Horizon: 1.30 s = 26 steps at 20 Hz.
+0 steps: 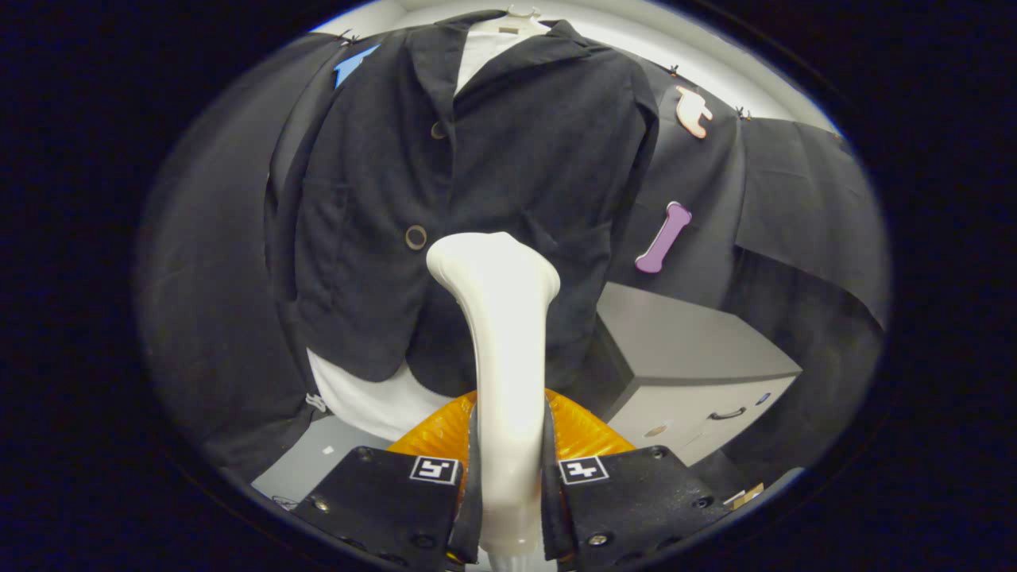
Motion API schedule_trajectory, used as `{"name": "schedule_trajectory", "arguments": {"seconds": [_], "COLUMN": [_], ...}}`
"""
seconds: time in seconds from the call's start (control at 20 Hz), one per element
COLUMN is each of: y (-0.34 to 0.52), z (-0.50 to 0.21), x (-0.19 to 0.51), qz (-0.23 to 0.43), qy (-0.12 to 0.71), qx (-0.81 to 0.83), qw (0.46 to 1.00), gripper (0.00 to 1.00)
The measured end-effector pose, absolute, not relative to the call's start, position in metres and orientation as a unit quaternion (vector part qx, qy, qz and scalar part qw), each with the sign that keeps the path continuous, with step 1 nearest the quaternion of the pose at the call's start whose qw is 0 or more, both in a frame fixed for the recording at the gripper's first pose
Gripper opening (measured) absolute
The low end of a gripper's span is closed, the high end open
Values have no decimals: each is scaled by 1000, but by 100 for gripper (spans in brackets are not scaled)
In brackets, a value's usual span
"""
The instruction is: Iron the clothes twice with a garment steamer, once on the left side and once on the right side.
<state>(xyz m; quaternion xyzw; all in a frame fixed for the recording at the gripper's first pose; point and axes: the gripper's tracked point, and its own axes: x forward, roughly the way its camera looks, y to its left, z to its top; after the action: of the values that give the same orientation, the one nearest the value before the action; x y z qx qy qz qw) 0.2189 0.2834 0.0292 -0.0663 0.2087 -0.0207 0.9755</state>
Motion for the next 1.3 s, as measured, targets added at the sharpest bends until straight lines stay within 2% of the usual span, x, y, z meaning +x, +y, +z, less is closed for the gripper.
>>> {"name": "schedule_trajectory", "arguments": {"seconds": [0.35, 0.6, 0.85, 1.3], "y": [284, 288, 298, 348], "z": [-45, -56, 0, 168], "x": [205, 195, 184, 185], "qz": [-20, -18, -12, 12], "qy": [275, 288, 240, 112], "qx": [-67, -65, -71, -47], "qw": [959, 955, 968, 993], "gripper": [33, 33, 33, 33]}}
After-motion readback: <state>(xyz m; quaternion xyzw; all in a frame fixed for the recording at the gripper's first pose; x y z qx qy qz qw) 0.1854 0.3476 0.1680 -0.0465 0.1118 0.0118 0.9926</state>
